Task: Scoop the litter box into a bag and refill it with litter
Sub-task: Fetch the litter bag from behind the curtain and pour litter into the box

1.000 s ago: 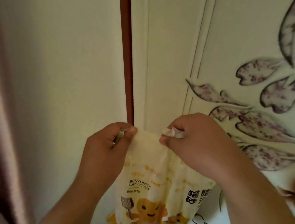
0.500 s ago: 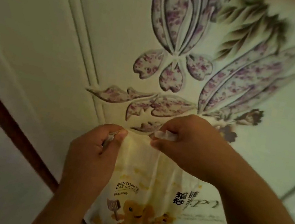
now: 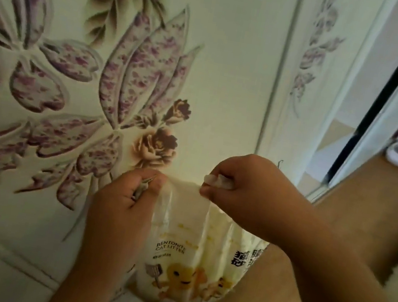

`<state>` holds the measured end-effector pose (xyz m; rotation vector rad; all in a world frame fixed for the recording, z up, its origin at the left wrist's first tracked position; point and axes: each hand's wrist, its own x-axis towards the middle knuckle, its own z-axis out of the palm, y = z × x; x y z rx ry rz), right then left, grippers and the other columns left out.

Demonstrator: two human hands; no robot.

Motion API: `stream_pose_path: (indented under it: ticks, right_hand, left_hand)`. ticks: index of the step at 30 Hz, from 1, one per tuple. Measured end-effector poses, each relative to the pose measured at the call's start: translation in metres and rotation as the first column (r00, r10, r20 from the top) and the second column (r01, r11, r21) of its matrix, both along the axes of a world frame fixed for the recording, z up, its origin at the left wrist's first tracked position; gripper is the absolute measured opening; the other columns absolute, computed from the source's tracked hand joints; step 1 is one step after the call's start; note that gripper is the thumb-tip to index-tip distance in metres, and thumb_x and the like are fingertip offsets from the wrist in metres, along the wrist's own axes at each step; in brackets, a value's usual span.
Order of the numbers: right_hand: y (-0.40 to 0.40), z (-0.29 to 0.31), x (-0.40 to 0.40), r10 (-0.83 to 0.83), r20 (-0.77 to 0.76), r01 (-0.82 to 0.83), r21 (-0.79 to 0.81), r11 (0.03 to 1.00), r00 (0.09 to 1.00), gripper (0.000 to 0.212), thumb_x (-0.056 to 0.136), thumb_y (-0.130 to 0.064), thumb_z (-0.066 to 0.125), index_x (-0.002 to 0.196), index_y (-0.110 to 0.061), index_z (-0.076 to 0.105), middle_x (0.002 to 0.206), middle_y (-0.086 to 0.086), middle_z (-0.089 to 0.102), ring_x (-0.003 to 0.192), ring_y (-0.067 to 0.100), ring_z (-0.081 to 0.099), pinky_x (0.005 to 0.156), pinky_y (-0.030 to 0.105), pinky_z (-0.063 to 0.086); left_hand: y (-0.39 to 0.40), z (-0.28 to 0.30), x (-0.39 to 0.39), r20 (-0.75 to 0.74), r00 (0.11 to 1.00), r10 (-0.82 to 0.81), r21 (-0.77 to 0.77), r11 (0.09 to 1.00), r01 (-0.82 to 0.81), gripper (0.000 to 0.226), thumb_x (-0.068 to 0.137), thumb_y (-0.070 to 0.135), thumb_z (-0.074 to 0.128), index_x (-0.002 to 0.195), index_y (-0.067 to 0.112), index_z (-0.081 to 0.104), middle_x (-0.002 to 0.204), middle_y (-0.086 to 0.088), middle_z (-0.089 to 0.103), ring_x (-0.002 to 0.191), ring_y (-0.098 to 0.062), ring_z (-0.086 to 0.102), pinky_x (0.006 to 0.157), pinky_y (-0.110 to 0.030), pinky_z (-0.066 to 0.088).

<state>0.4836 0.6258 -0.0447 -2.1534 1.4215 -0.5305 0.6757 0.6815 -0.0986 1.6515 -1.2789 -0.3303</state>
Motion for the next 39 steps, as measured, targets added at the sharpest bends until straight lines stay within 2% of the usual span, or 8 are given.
stream_pose_path:
  ticks: [6,12,16,20,23,27,34,39]
  right_hand:
    - [-0.008,0.002,-0.084,-0.200,-0.041,0.200,-0.008,0.980,0.979,0.019,0.092,-0.042,0.069,0.091,-0.024,0.075,0.074,-0.012,0.063,0.068,0.001,0.058,0.056,0.016,0.038]
    - [-0.012,-0.002,-0.169,-0.357,-0.043,0.357,-0.011,0.934,0.933,0.018,0.092,-0.041,0.069,0.093,-0.024,0.075,0.071,-0.015,0.061,0.066,0.000,0.056,0.054,0.014,0.035]
    - [-0.010,-0.007,-0.221,-0.430,-0.058,0.430,-0.016,0.903,0.901,0.018,0.092,-0.041,0.070,0.094,-0.024,0.075,0.075,-0.013,0.064,0.070,0.000,0.058,0.058,0.015,0.038]
    - [-0.007,-0.013,-0.262,-0.497,-0.065,0.497,-0.012,0.868,0.865,0.016,0.092,-0.040,0.069,0.087,-0.025,0.072,0.074,-0.011,0.062,0.069,0.003,0.058,0.058,0.018,0.040]
    - [-0.004,-0.015,-0.288,-0.548,-0.064,0.549,0.002,0.836,0.834,0.015,0.093,-0.038,0.069,0.084,-0.026,0.070,0.068,-0.011,0.059,0.063,0.002,0.054,0.052,0.015,0.031]
    - [-0.002,-0.023,-0.322,-0.636,-0.046,0.638,0.020,0.770,0.770,0.017,0.093,-0.034,0.070,0.093,-0.018,0.076,0.065,-0.019,0.056,0.062,-0.014,0.056,0.051,0.005,0.038]
    - [-0.013,-0.037,-0.352,-0.756,-0.105,0.760,-0.003,0.649,0.646,0.022,0.094,-0.036,0.068,0.088,-0.016,0.074,0.078,0.000,0.069,0.071,0.012,0.063,0.058,0.023,0.046]
    - [-0.038,-0.039,-0.366,-0.824,-0.068,0.827,0.051,0.560,0.562,0.016,0.094,-0.028,0.070,0.084,-0.016,0.073,0.067,-0.019,0.059,0.061,-0.018,0.056,0.053,0.002,0.040]
  left_hand:
    - [-0.045,-0.007,-0.079,-0.079,0.973,-0.219,-0.012,0.976,0.218,0.012,0.098,0.038,0.062,0.094,0.034,0.073,0.075,0.016,0.072,0.072,-0.003,0.068,0.055,-0.016,0.052]
    - [-0.081,-0.014,-0.163,-0.104,0.921,-0.374,-0.025,0.927,0.374,0.012,0.098,0.035,0.064,0.097,0.031,0.075,0.079,0.011,0.075,0.074,-0.008,0.069,0.064,-0.026,0.057]
    - [-0.098,-0.020,-0.219,-0.126,0.882,-0.454,-0.036,0.891,0.453,0.011,0.098,0.032,0.065,0.093,0.034,0.074,0.076,0.012,0.075,0.074,-0.008,0.070,0.062,-0.017,0.053]
    - [-0.111,-0.027,-0.266,-0.138,0.841,-0.523,-0.022,0.851,0.525,0.010,0.099,0.030,0.066,0.094,0.030,0.075,0.077,0.012,0.075,0.074,-0.008,0.069,0.065,-0.022,0.053]
    - [-0.121,-0.029,-0.296,-0.152,0.800,-0.580,-0.017,0.811,0.585,0.012,0.099,0.028,0.065,0.092,0.031,0.074,0.077,0.012,0.075,0.074,-0.007,0.068,0.062,-0.017,0.051]
    - [-0.136,-0.034,-0.336,-0.102,0.740,-0.665,-0.003,0.744,0.668,0.013,0.100,0.030,0.063,0.094,0.032,0.074,0.076,0.015,0.074,0.074,-0.004,0.067,0.063,-0.018,0.051]
    - [-0.171,-0.048,-0.389,-0.126,0.638,-0.760,0.030,0.640,0.768,0.022,0.100,0.031,0.064,0.082,0.043,0.067,0.076,0.012,0.071,0.068,-0.008,0.065,0.060,-0.025,0.054]
    - [-0.211,-0.056,-0.413,-0.159,0.557,-0.815,0.044,0.558,0.829,0.011,0.098,0.035,0.065,0.092,0.034,0.074,0.077,0.004,0.072,0.073,-0.014,0.067,0.066,-0.031,0.057]
